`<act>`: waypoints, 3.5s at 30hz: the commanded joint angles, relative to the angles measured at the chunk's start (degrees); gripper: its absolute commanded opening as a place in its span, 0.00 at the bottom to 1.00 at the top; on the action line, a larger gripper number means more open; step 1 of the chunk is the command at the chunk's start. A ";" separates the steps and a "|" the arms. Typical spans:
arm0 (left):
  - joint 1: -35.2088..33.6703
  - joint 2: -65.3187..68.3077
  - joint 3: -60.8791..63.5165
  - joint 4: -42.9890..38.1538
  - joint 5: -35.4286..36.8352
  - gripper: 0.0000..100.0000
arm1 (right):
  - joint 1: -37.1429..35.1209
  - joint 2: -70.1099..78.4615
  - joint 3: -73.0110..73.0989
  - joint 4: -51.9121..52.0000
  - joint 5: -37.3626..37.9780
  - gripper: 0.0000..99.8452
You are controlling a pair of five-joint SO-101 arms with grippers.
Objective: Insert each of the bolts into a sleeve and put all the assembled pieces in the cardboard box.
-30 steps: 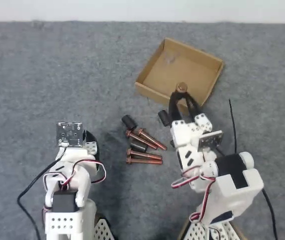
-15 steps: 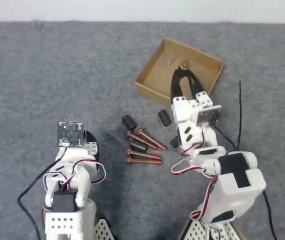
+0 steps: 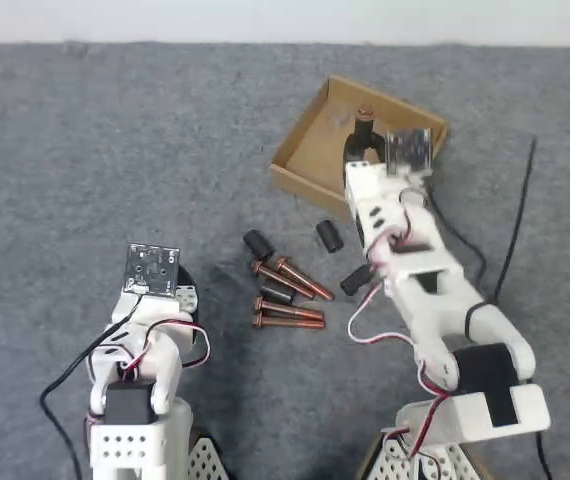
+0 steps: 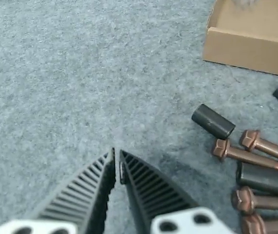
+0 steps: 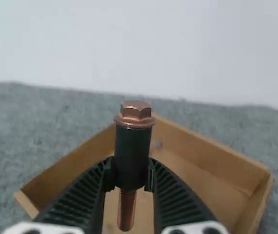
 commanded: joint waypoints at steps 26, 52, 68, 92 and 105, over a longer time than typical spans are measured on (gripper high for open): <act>0.26 -0.70 -0.75 0.35 -0.53 0.02 | 7.69 35.91 -76.04 75.65 -10.46 0.01; 0.26 -0.70 -0.75 0.18 -0.62 0.02 | 7.08 22.90 -81.41 108.35 -10.64 0.01; 0.26 -0.70 -0.75 0.18 -0.62 0.02 | 2.24 6.81 -59.60 118.73 -15.65 0.01; 0.26 -0.70 -0.75 0.18 -0.62 0.02 | -8.04 -2.07 -27.25 89.71 -38.59 0.01; 0.26 -0.70 -0.75 0.35 -0.62 0.02 | -12.97 -2.68 -22.86 84.09 -42.02 0.16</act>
